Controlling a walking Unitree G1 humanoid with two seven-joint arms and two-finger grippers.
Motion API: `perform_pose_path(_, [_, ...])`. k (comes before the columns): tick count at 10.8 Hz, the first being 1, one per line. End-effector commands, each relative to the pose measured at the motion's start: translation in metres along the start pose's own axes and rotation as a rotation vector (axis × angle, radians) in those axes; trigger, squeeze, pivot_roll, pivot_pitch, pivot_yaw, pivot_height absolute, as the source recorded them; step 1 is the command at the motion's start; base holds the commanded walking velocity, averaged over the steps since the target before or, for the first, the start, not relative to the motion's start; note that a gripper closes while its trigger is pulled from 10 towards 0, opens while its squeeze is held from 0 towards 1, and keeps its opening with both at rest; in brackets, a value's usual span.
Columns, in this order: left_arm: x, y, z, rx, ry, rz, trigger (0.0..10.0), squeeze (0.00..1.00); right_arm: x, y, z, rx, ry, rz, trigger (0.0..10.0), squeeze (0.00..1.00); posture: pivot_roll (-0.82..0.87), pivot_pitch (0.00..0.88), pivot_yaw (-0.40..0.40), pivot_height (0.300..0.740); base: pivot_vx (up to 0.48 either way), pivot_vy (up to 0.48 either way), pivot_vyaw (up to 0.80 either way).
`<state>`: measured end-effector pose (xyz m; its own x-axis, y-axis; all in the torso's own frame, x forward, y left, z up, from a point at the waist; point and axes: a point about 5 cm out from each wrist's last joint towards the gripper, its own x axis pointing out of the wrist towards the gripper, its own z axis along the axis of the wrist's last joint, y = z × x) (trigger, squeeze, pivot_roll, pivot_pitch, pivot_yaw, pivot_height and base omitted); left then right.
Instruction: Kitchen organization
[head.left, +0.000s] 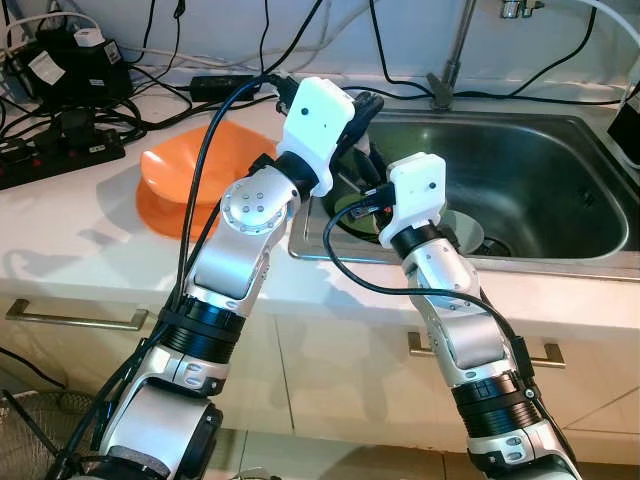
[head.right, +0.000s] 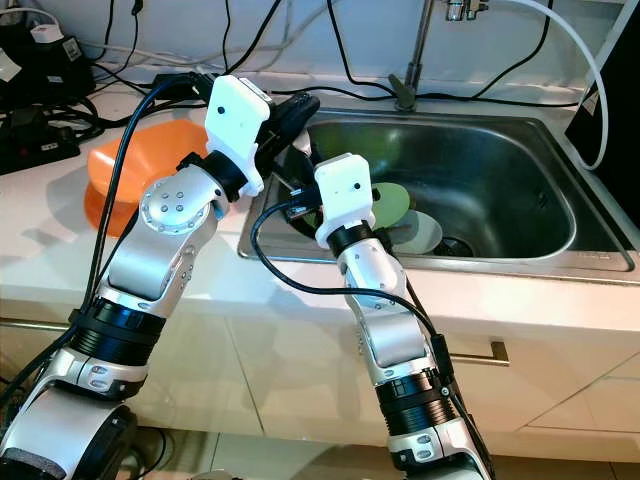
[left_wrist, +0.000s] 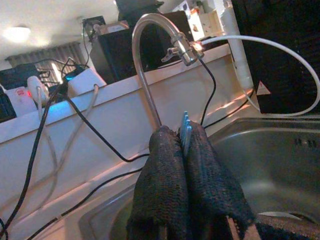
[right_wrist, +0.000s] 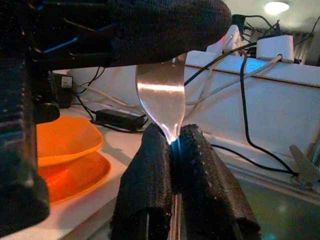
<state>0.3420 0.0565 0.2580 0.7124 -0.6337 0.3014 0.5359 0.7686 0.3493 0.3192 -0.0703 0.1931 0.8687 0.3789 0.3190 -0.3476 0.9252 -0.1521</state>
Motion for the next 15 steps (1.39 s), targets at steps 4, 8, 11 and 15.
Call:
perform_pose_path(4, [0.002,0.0,0.004,-0.017,-0.018,-0.007,10.0,1.0,0.0,-0.007,-0.002,0.023,0.013,-0.041,0.0,0.0,-0.07,0.0,0.03,0.74,0.0,0.0,0.0])
perform_pose_path(8, [-0.001,0.011,0.003,-0.097,-0.035,0.07,10.0,1.0,-0.002,-0.005,-0.006,0.022,0.026,-0.044,0.0,0.0,-0.06,0.0,0.032,0.74,0.0,0.0,0.0])
perform_pose_path(11, [-0.006,0.024,-0.002,-0.173,-0.02,0.178,10.0,0.0,-0.004,-0.005,-0.011,0.021,0.04,-0.046,0.0,0.0,-0.06,0.0,0.031,0.74,0.0,0.0,0.0])
perform_pose_path(15, [-0.016,0.031,-0.005,-0.153,0.001,0.181,10.0,0.0,-0.005,-0.01,-0.012,0.009,0.043,-0.054,0.0,0.0,-0.05,0.0,0.027,0.74,0.0,0.0,0.0])
